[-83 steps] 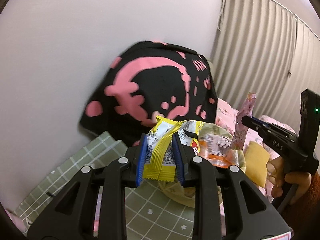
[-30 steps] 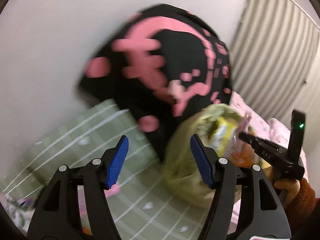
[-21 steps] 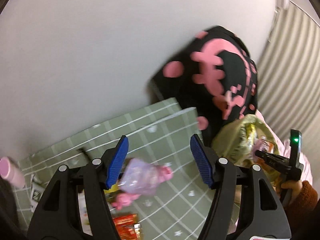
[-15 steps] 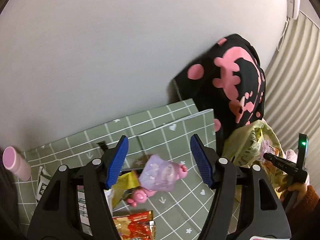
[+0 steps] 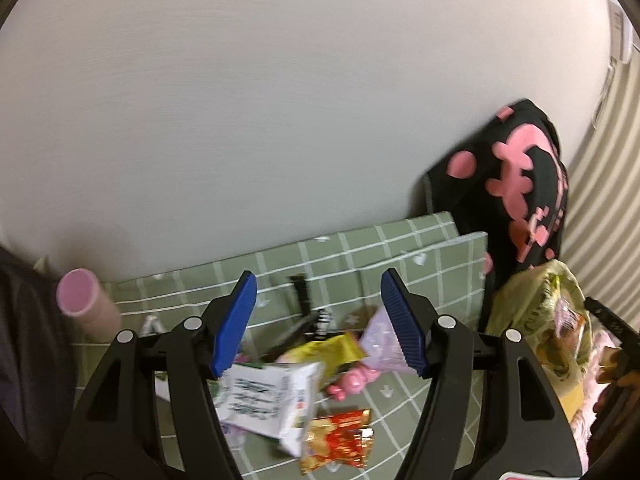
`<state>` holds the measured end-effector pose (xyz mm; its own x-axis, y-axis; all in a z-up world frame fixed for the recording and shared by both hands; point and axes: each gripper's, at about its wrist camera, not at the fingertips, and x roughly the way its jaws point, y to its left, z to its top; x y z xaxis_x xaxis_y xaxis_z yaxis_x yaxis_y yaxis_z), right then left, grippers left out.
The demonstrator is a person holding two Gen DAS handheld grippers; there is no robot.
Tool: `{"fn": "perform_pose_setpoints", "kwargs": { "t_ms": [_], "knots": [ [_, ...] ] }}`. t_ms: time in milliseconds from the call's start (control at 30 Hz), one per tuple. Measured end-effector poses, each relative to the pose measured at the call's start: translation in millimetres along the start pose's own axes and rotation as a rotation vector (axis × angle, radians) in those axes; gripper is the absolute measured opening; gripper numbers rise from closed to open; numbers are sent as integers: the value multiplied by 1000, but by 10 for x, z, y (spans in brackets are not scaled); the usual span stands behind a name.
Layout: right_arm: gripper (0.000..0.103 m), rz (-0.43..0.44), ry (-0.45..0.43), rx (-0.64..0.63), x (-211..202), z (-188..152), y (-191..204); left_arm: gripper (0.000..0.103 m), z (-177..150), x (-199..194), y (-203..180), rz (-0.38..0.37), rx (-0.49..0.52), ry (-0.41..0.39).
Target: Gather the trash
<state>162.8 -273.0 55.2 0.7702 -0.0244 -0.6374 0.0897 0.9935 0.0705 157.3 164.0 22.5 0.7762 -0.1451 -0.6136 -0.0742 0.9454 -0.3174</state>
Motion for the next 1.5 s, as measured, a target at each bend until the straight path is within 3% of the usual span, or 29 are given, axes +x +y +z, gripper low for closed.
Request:
{"fn": "perform_pose_setpoints", "kwargs": {
  "t_ms": [300, 767, 1100, 1300, 1500],
  "knots": [
    [42, 149, -44, -52, -19, 63, 614, 61, -89, -146, 434, 100, -65, -26],
    [42, 362, 58, -152, 318, -338, 1570, 61, -517, -362, 969, 221, -172, 12],
    [42, 449, 138, -254, 561, -786, 2067, 61, -694, -410, 1064, 210, -215, 35],
    [42, 443, 135, -235, 883, -754, 2173, 61, -771, -320, 914, 159, -190, 73],
    [42, 433, 103, -365, 1063, -747, 2344, 61, -875, -222, 732, 107, -174, 121]
  ]
}}
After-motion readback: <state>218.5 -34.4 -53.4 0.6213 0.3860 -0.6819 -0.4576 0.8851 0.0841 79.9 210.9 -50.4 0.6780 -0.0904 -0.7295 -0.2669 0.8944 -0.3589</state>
